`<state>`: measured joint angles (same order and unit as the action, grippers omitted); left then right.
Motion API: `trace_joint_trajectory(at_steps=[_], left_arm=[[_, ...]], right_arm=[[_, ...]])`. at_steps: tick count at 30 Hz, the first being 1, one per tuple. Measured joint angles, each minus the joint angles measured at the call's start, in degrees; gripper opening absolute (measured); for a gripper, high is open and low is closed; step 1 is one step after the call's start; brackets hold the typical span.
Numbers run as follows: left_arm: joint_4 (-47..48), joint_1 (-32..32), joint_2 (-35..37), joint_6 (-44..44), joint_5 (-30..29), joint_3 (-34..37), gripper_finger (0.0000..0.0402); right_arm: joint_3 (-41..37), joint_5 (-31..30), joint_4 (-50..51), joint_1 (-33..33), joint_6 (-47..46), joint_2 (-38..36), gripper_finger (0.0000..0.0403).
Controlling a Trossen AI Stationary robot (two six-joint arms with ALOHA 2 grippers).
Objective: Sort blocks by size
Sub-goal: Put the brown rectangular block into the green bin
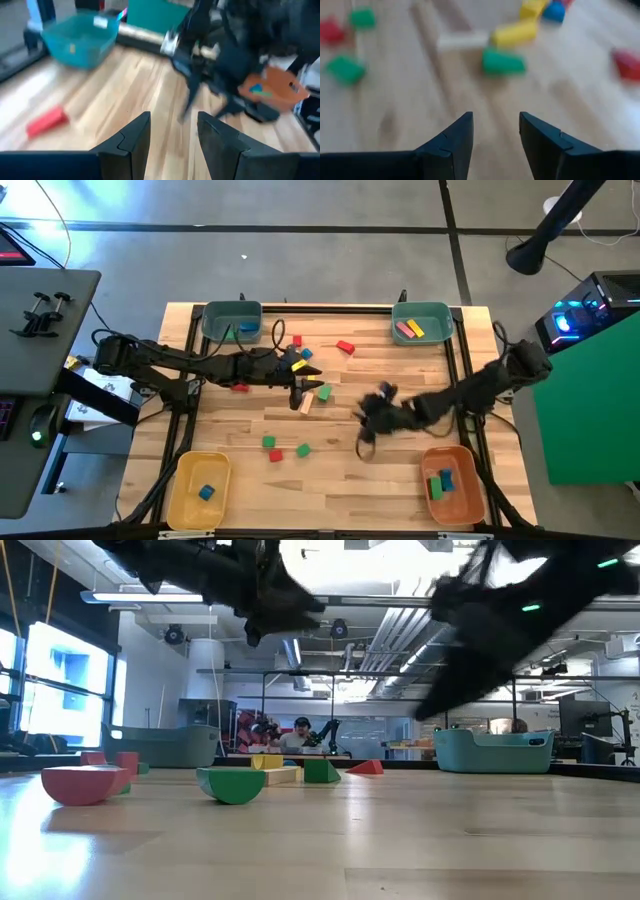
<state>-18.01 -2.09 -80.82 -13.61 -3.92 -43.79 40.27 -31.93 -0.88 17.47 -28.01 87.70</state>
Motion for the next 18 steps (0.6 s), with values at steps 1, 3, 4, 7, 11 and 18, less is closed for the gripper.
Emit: trace_joint_trajectory(at_steps=[1,3,4,7,11,18], left_arm=[[2.1,0.2,0.0,-1.2,-0.2,0.0,0.015],[6.5,1.2,0.0,-3.4,-2.2,0.0,0.015],[9.0,2.0,0.0,-4.6,-3.9,0.0,0.015],[16.7,5.0,0.0,-9.4,-11.5,0.0,0.015],[26.2,9.9,0.0,-19.1,-23.3,0.0,0.015],[33.9,17.4,-1.7,-34.6,-34.1,0.0,0.015]], right_arm=[[-0.4,1.8,-3.5,-2.4,3.2,0.0,0.0156],[-0.7,6.8,-9.5,-6.7,10.1,0.0,0.0167],[-0.6,9.2,-12.0,-8.4,12.9,0.1,0.0175],[0.6,14.9,-15.2,-12.7,19.1,1.1,0.0211],[3.8,14.7,-12.0,-17.0,24.2,1.7,0.0256],[10.8,6.9,-0.2,-25.4,30.2,1.1,0.0268]])
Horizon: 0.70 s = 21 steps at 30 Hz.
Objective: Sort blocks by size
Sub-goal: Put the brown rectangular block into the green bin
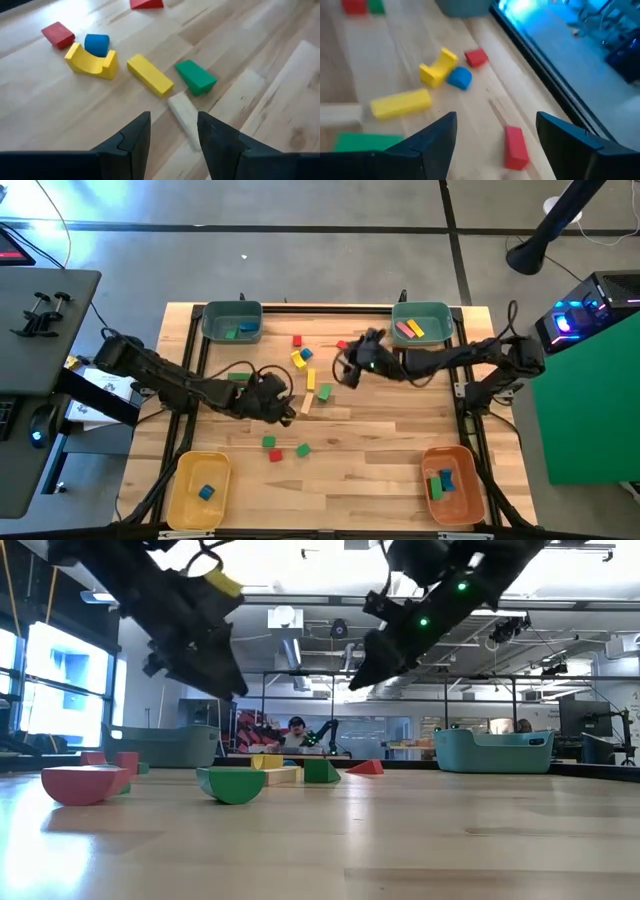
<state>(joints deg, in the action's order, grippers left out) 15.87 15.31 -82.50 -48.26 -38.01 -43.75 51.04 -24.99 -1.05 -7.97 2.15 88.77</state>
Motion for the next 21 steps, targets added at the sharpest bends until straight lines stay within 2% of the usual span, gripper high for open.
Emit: trace_joint_trajectory(at_steps=[5,8,14,21], left_arm=[[-1.2,2.4,-3.0,-1.7,-2.0,0.0,0.015],[-1.5,2.8,-5.1,-2.7,-2.4,0.0,0.015],[-1.7,2.5,-8.7,-4.2,-2.6,0.0,0.015],[-5.8,0.3,-13.3,-8.2,-4.3,0.0,0.015]], right_arm=[[-0.9,11.3,-1.0,-7.3,-0.9,0.1,0.0268],[-2.5,14.6,-3.6,-10.6,-2.5,0.3,0.0268],[-4.7,15.1,-7.0,-14.1,-7.7,2.6,0.0268],[-5.1,16.8,-8.3,-13.1,-10.4,8.2,0.0268]])
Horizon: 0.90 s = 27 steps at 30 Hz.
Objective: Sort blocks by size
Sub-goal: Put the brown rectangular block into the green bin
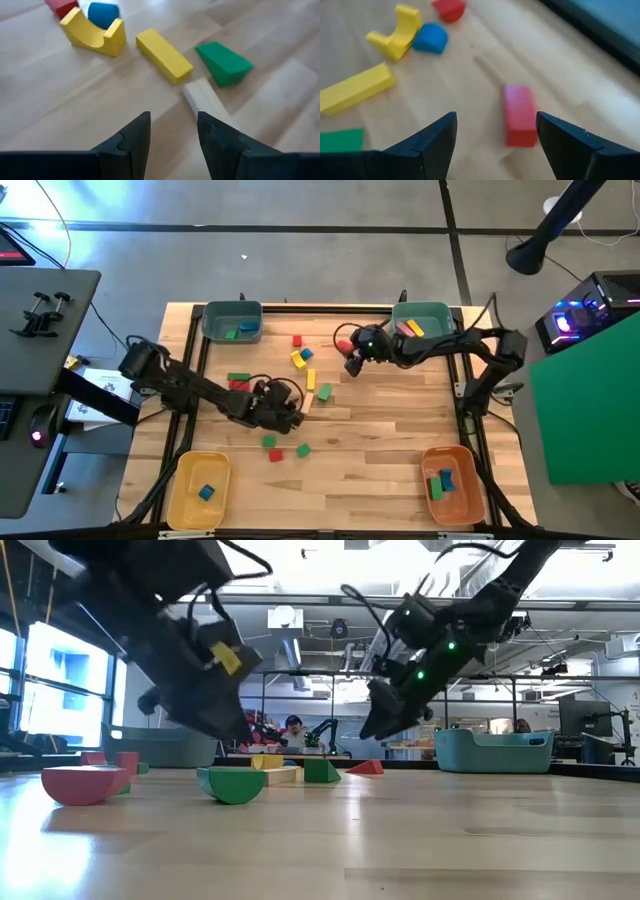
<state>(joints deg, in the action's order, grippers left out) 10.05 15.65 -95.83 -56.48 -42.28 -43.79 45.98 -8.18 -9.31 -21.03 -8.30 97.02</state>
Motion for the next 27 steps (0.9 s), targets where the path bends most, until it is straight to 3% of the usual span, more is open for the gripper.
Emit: trace_joint_trajectory(at_steps=[5,10,13,23,27], left_arm=[[-5.7,-1.5,-4.2,0.8,1.6,0.0,0.015],[-9.9,-2.3,-6.4,3.0,3.7,0.0,0.015],[-10.1,-3.2,-6.2,3.0,5.3,0.0,0.0155],[-12.6,-5.2,-5.7,3.1,15.0,0.0,0.0247],[-14.3,-4.4,-5.4,2.7,16.3,-0.3,0.0266]], right_arm=[[0.0,-2.3,0.0,3.9,-2.2,1.2,0.0268],[0.0,-8.9,1.4,7.7,0.1,-1.7,0.0268],[0.0,-9.5,2.3,8.7,1.3,-3.7,0.0268],[0.0,-9.7,4.4,10.5,3.0,-5.3,0.0268],[0.0,-9.7,5.2,11.1,2.7,-5.3,0.0268]])
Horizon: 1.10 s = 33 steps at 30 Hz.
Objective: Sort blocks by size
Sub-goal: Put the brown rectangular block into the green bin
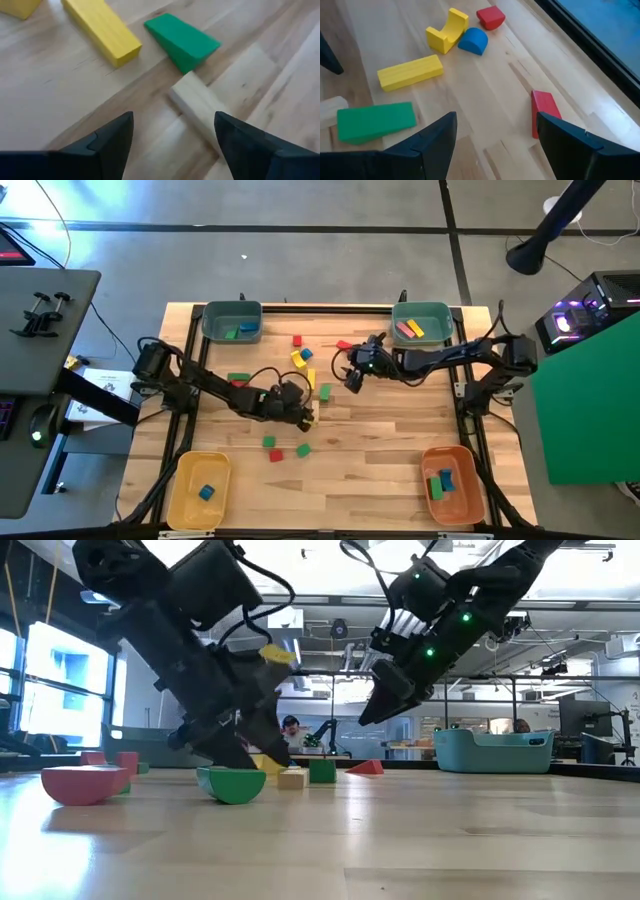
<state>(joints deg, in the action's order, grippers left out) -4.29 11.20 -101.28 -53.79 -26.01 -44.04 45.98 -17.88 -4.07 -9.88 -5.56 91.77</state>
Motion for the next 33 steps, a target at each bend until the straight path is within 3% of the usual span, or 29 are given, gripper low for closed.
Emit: trace_joint_trajectory(at_steps=[14,19,23,27,33], left_arm=[[0.6,1.2,-3.4,2.9,-3.5,-1.6,0.0269],[12.7,0.8,0.3,1.7,-3.6,-1.7,0.0269],[24.9,1.4,6.6,-1.6,-8.8,-1.1,0.0269],[26.8,2.1,12.5,-2.6,-11.7,-1.4,0.0269],[29.1,3.3,11.2,-2.6,-11.3,-1.3,0.0269]], right_arm=[[0.0,-1.3,1.7,3.6,-0.4,0.0,0.0268],[0.0,-1.1,1.9,3.7,0.7,0.0,0.0268],[0.0,-1.0,2.2,3.6,1.5,0.0,0.0268],[0.0,-1.0,2.1,3.6,1.3,0.0,0.0268],[0.0,-0.8,1.1,3.6,1.1,0.6,0.0268]])
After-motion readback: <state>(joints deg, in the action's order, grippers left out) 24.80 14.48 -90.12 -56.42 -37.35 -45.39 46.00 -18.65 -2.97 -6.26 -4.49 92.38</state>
